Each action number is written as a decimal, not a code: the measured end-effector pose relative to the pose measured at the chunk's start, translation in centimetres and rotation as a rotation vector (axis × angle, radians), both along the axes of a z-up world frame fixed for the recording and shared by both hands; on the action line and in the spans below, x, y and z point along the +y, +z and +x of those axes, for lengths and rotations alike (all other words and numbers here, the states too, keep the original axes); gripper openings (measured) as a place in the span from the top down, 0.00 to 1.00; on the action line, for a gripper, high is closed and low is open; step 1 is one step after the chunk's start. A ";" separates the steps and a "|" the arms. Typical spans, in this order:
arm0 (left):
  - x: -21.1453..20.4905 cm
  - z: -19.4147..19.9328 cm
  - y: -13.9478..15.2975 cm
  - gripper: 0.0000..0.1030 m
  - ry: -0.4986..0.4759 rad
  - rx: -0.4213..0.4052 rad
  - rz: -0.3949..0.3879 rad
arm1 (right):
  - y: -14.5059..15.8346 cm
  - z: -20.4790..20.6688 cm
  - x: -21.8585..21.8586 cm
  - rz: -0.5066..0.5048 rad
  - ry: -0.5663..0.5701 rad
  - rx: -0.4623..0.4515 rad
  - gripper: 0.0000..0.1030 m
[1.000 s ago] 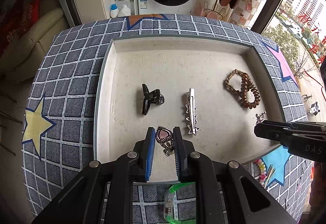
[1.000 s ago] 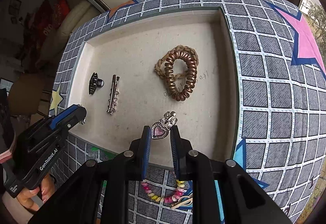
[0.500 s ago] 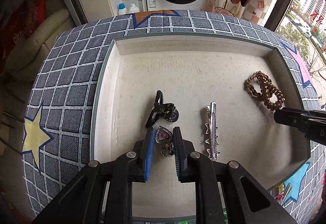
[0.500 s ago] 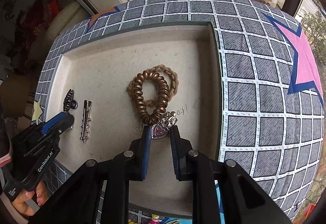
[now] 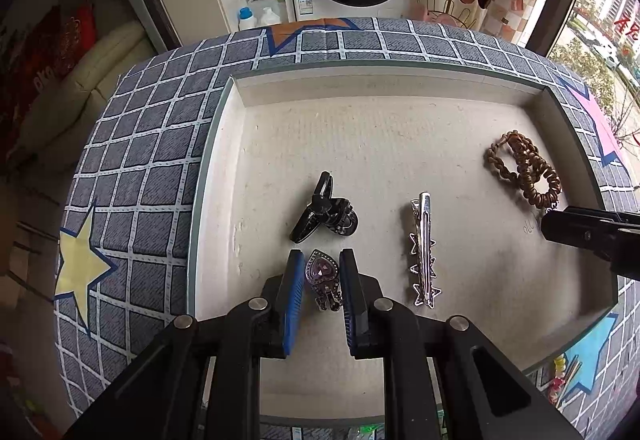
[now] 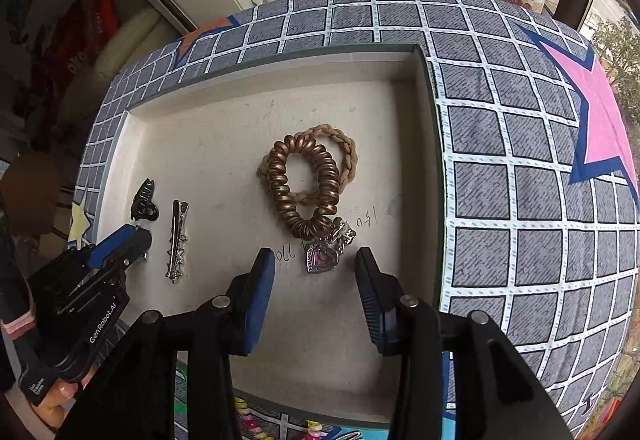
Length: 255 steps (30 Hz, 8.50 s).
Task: Organize jewelry
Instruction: 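Lower the heart pendant onto the tray floor and open the left tool, then move the left tool to the green bangle while the right tool approaches the bunny-ear clip, then grasp the green bangle with the left tool while the right tool grasps the bunny-ear clip, then carry both items into the tray and open both tools, then move both tools back toward the yellow hair tie and beaded bracelet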
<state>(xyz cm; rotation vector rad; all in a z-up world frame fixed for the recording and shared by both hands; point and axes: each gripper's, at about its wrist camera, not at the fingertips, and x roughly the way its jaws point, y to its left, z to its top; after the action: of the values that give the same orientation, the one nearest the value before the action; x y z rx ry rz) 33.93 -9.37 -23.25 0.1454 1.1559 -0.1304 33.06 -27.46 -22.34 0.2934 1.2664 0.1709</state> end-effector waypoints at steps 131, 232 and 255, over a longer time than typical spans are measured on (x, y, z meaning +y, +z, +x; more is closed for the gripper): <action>2.7 -12.5 4.7 0.79 -0.062 0.031 -0.196 | 3.2 -17.9 -2.0 0.068 -0.184 0.016 0.91; 3.6 -13.3 7.1 0.00 0.005 -0.036 -0.018 | 5.0 -12.6 -0.3 0.191 -0.128 -0.050 0.29; 5.1 -24.1 3.9 0.00 -0.099 0.096 0.014 | 3.4 -21.8 -0.1 0.152 -0.187 -0.004 0.00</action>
<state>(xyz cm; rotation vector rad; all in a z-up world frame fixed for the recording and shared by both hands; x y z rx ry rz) 9.87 -4.28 -19.31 0.2106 1.2461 -0.2184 11.28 -27.55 -18.98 0.5400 1.2167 0.1072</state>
